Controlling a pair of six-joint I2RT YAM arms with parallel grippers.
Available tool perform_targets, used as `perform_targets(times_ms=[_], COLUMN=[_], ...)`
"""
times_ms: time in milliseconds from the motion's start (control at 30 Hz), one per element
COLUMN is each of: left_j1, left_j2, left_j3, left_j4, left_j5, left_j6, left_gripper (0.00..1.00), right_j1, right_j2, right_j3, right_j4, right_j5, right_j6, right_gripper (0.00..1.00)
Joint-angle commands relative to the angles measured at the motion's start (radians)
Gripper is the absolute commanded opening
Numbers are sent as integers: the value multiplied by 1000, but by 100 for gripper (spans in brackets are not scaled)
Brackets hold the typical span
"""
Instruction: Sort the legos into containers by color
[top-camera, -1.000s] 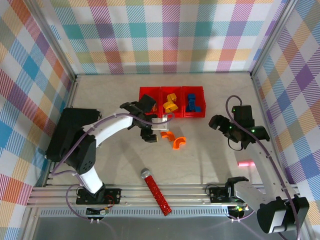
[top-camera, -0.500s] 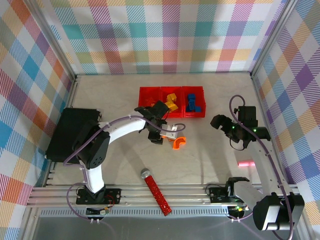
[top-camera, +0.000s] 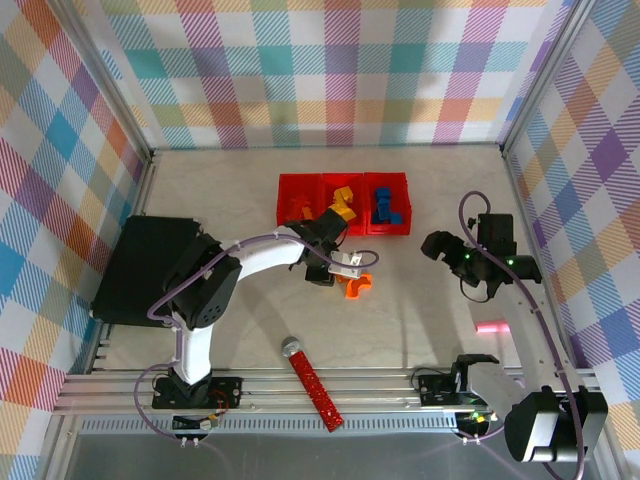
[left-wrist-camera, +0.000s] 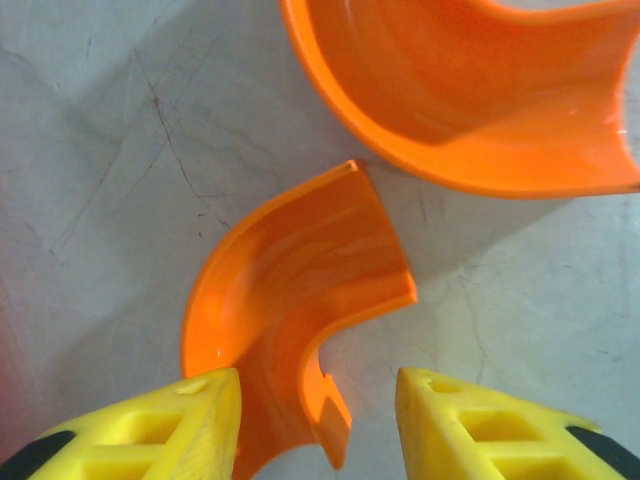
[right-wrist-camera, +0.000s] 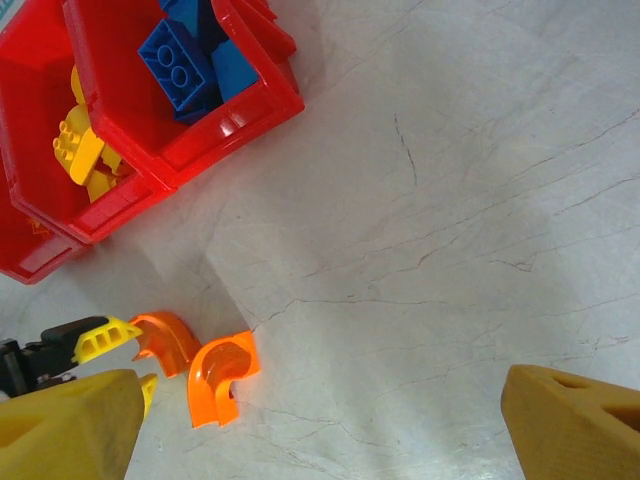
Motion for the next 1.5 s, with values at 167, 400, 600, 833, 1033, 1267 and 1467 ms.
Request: perform_targets(times_ms=[167, 400, 600, 833, 1033, 1267, 1467], left_j1=[-5, -5, -5, -5, -5, -4, 0], left_j2=[23, 82, 100, 80, 43, -68, -198], left_j3=[7, 71, 77, 51, -4, -49, -63], left_j4=[60, -10, -25, -6, 50, 91, 85], left_j5=[-38, -48, -54, -72, -86, -49, -59], left_j6=[-40, -64, -68, -68, -82, -165, -219], left_gripper=[39, 34, 26, 8, 0, 0, 0], right_j1=[-15, -17, -21, -23, -24, -25, -25], right_j2=[-12, -6, -9, -12, -19, -39, -54], right_j3=[11, 26, 37, 37, 42, 50, 55], right_j4=[-22, -34, -44, -47, -54, -76, -89], right_j5=[-33, -43, -38, -38, -37, -31, -26], right_j6=[-38, -48, -57, -52, -50, -53, -53], right_gripper=[93, 93, 93, 93, 93, 93, 93])
